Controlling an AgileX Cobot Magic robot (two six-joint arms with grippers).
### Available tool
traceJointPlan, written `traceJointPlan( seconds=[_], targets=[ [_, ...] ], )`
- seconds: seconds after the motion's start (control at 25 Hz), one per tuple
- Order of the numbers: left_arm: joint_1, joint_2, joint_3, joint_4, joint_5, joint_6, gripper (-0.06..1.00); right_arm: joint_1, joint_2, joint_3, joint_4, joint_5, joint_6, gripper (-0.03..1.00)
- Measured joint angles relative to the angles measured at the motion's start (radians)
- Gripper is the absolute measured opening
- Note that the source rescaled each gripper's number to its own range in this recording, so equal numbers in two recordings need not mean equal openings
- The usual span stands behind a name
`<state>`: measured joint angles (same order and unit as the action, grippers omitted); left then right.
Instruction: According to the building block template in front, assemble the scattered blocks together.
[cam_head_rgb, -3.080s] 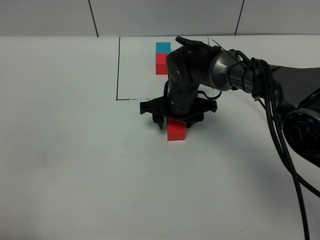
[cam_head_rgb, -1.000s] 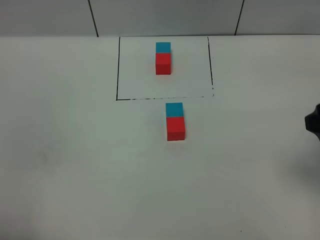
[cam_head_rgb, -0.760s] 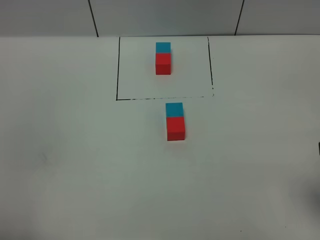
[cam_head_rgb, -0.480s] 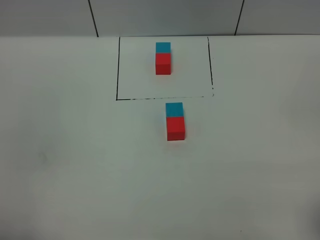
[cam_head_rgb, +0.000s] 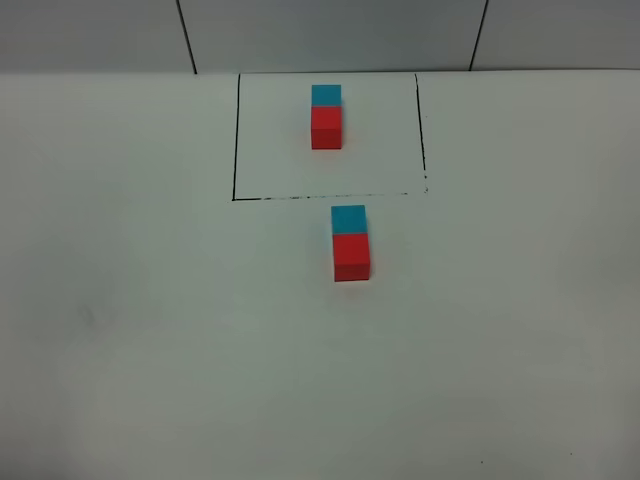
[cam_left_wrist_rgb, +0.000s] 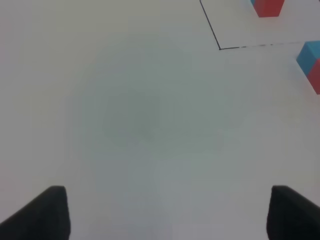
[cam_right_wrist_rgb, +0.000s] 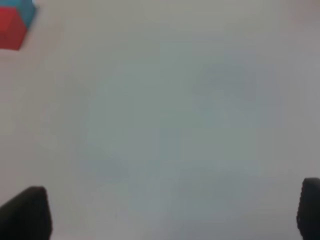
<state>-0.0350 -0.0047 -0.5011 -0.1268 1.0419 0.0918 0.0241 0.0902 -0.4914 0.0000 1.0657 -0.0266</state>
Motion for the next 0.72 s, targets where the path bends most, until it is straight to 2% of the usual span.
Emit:
traceJointPlan(
  seconds=[0.2,0.48,0.72],
  targets=[
    [0.000,0.000,0.000,0.000,0.000,0.000,0.86,0.032,-0.081,0.001,0.000,-0.004,-0.001,0.94],
    [0.000,0.000,0.000,0.000,0.000,0.000,0.86,0.032,-0.094,0.001,0.000,-0.007,0.005,0.78],
    [0.000,0.000,0.000,0.000,0.000,0.000,0.86,0.032,-0.094,0.001,0.000,-0.007,0.006,0.75]
  ],
)
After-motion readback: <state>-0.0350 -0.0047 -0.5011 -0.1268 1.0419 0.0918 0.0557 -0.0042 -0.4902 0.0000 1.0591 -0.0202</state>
